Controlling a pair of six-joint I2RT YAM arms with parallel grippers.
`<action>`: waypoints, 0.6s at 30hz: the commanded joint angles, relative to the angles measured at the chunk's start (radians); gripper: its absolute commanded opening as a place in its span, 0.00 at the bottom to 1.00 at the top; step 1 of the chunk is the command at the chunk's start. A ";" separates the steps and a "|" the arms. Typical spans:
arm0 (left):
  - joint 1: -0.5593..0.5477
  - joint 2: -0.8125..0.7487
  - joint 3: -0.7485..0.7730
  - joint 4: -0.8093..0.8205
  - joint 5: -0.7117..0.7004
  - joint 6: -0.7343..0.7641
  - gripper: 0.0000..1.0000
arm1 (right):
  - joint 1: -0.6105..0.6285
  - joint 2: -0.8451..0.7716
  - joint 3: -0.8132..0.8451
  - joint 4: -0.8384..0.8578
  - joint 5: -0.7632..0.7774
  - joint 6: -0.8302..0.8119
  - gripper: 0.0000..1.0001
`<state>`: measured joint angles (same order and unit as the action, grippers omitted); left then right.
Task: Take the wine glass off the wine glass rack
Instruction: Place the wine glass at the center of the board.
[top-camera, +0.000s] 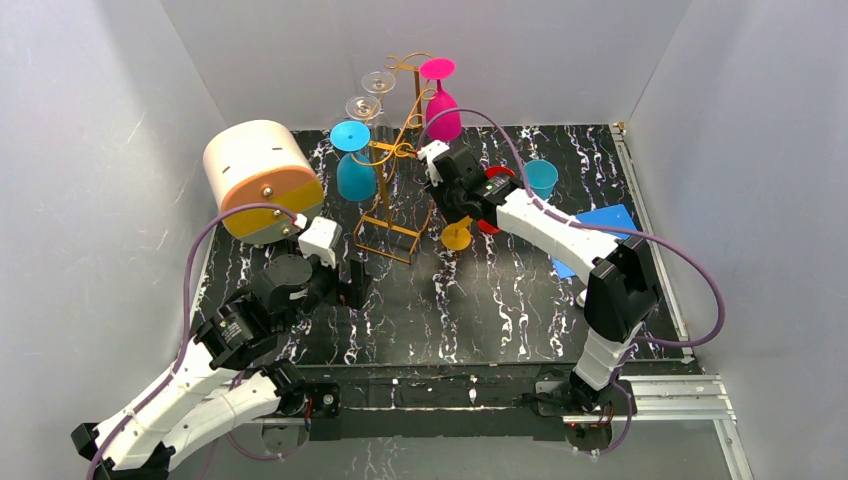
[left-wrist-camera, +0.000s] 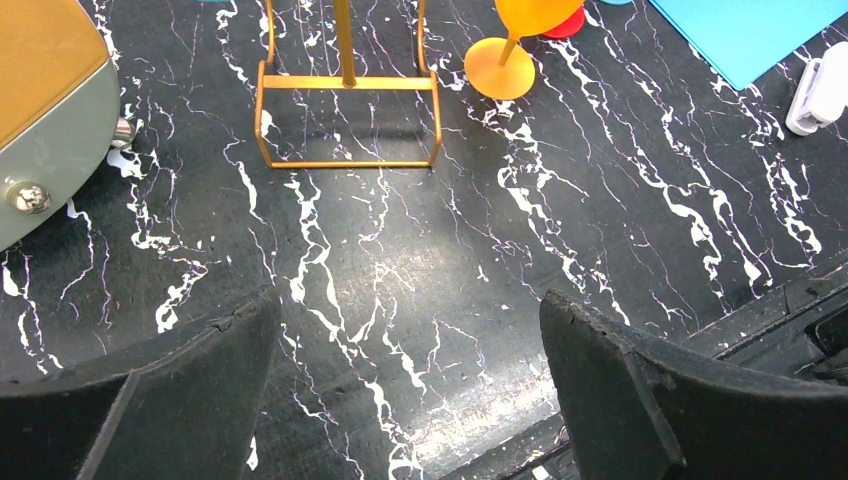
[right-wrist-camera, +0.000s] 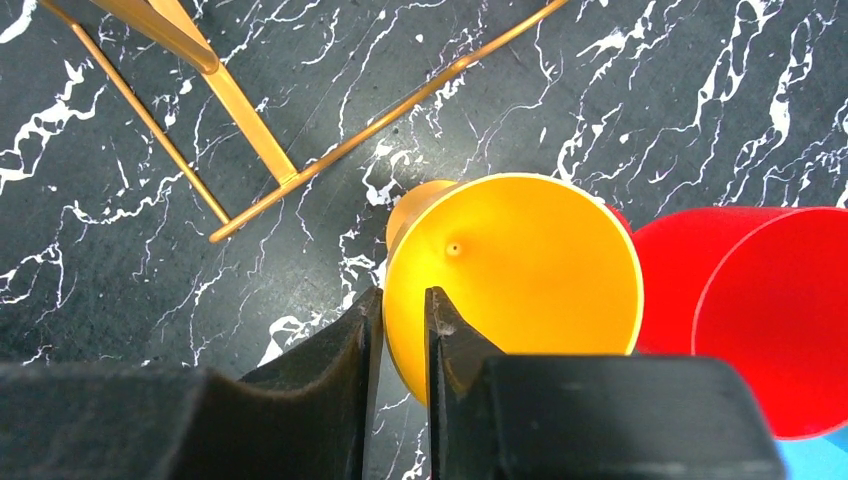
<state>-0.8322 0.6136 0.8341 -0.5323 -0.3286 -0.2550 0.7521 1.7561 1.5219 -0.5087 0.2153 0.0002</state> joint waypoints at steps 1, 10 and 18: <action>0.005 0.001 0.035 -0.009 0.000 -0.008 0.98 | -0.005 -0.025 0.082 -0.024 0.015 0.001 0.30; 0.005 0.006 0.036 -0.005 0.003 -0.007 0.98 | -0.005 -0.164 0.017 0.054 0.030 0.036 0.46; 0.005 0.010 0.033 0.000 0.006 -0.009 0.98 | -0.005 -0.342 -0.108 0.298 0.105 0.052 0.59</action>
<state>-0.8322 0.6182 0.8341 -0.5320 -0.3248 -0.2592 0.7521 1.4998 1.4597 -0.4076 0.2619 0.0376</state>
